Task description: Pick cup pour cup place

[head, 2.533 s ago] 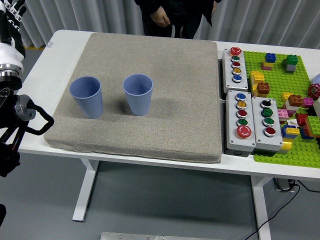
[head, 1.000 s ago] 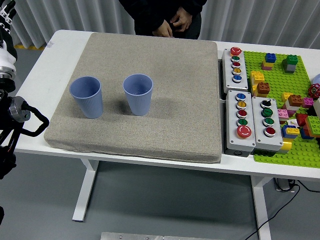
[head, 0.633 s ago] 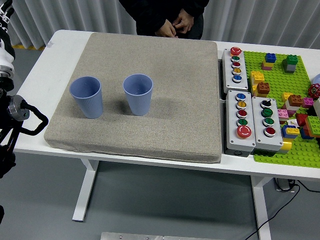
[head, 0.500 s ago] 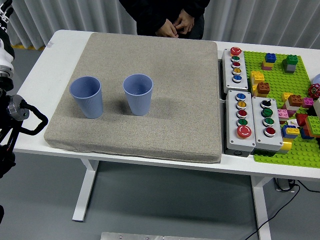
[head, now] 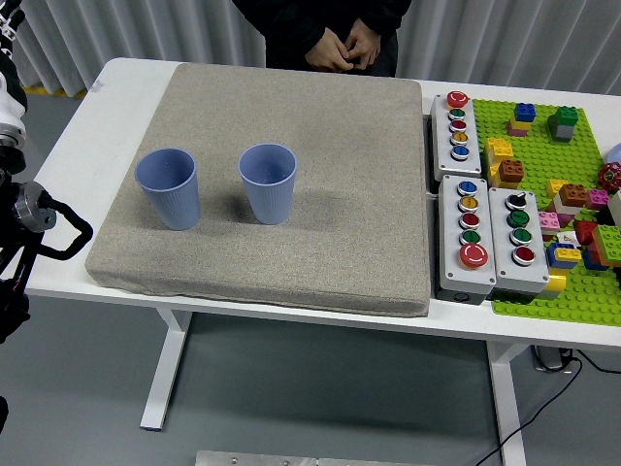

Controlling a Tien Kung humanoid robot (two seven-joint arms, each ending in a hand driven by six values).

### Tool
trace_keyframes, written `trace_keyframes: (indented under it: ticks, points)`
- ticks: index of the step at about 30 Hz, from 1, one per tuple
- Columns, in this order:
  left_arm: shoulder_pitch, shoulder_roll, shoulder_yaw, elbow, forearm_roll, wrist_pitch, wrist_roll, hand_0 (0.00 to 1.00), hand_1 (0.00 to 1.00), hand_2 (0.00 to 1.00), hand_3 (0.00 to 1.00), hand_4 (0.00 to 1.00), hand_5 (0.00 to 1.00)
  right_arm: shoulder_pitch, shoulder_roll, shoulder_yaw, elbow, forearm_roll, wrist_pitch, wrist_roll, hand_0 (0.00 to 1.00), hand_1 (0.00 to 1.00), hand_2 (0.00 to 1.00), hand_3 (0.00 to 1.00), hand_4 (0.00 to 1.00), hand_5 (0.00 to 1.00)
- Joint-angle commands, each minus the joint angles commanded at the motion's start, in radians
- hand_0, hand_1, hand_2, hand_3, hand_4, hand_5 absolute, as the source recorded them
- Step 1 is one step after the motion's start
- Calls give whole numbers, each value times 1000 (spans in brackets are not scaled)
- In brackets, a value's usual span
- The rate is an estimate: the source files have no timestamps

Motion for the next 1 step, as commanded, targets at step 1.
trace_keyframes:
  ticks: [1]
  points:
    - [0,0,0,0,0,0,0,835,820,866,915,815,998,0,0,0,0,0,0,0,698,695,629,615,158,314]
